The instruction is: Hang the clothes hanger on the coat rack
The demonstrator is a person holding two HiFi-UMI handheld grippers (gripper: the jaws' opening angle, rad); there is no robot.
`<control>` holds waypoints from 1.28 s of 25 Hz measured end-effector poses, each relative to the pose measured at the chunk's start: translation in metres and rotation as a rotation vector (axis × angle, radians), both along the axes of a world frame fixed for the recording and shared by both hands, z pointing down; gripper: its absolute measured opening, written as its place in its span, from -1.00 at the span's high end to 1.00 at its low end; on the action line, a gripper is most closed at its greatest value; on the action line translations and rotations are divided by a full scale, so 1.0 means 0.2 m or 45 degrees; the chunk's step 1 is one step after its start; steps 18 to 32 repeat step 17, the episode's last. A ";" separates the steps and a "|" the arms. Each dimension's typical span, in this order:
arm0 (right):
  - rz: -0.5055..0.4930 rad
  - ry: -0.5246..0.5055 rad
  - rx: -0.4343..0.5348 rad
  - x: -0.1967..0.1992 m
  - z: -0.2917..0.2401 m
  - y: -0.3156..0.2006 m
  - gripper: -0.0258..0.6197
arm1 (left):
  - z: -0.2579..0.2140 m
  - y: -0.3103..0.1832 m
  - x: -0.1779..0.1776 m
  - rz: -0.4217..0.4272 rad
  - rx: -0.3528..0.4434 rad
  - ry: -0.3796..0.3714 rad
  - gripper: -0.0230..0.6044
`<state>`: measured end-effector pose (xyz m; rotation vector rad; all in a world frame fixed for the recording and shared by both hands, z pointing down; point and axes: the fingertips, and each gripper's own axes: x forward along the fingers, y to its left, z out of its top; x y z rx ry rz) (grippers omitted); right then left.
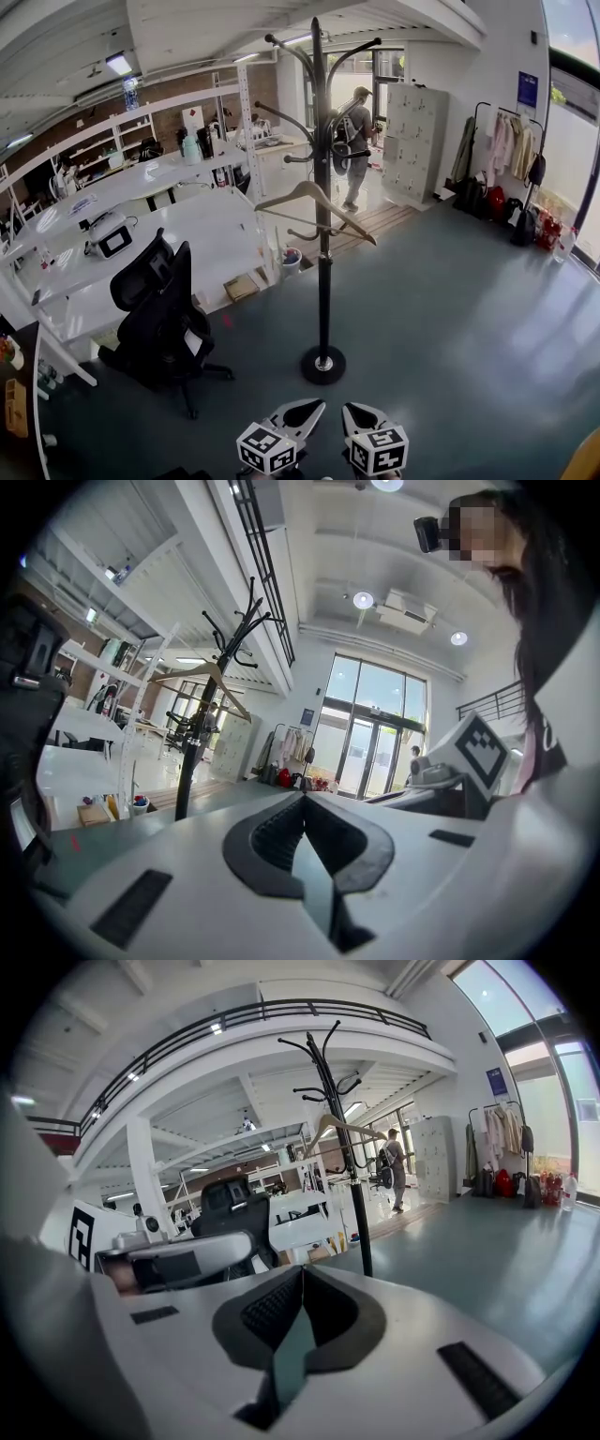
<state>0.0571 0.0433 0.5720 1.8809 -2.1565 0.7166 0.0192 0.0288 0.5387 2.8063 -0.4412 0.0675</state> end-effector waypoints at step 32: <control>-0.003 -0.005 -0.012 -0.02 0.01 -0.04 0.88 | 0.02 -0.04 -0.04 -0.006 -0.007 -0.015 0.93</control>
